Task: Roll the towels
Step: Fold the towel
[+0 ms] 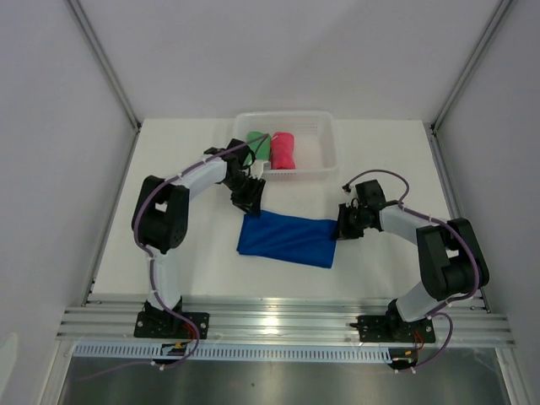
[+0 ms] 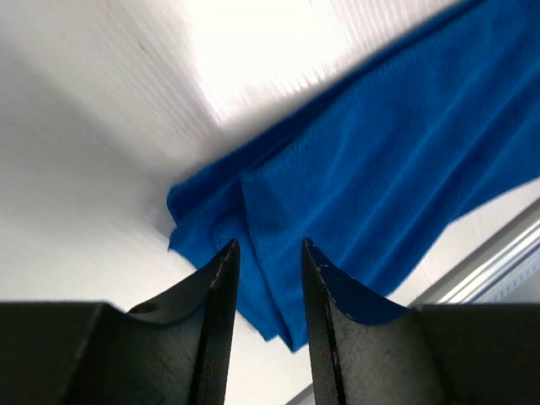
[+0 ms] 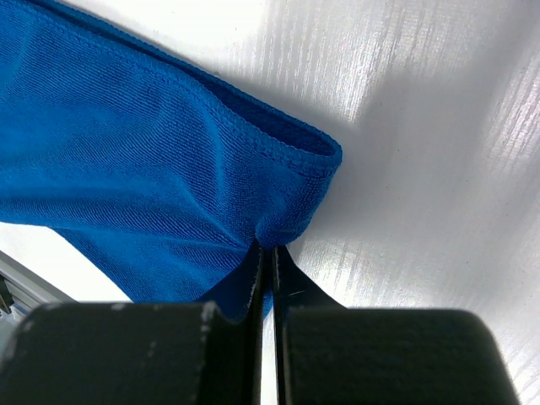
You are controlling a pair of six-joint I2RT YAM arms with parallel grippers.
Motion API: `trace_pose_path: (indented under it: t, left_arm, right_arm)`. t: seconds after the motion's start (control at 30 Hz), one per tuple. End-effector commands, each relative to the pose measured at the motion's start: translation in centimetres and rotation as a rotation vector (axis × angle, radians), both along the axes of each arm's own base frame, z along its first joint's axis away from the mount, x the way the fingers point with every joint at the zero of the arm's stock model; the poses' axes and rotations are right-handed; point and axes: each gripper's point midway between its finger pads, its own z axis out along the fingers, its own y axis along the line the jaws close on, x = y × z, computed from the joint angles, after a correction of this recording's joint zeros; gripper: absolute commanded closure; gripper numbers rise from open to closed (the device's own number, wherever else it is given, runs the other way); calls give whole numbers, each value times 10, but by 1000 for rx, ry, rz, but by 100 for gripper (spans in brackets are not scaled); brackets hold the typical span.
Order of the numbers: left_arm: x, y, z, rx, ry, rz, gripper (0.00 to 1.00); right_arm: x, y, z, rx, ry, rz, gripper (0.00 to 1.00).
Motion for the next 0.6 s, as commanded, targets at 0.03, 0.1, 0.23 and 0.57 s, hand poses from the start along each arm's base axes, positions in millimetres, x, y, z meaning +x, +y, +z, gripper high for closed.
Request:
trace_pose_path:
  t: [0.03,0.1,0.23,0.57]
  left_arm:
    - [9,-4,-14,58,9,61,62]
    - [10,-4,-18,60,10,67,61]
    - [9,-11,-22,34,50,71,62]
    - [0,-22,-19,-46,76,53,89]
  right_arm:
    - [10,0,8,-6,-41,25,99]
    - [11,0,10,-4,-48,25,99]
    - [11,1,11,-1,-57,22,99]
    - [10,-1,9,-7,-51,12,98]
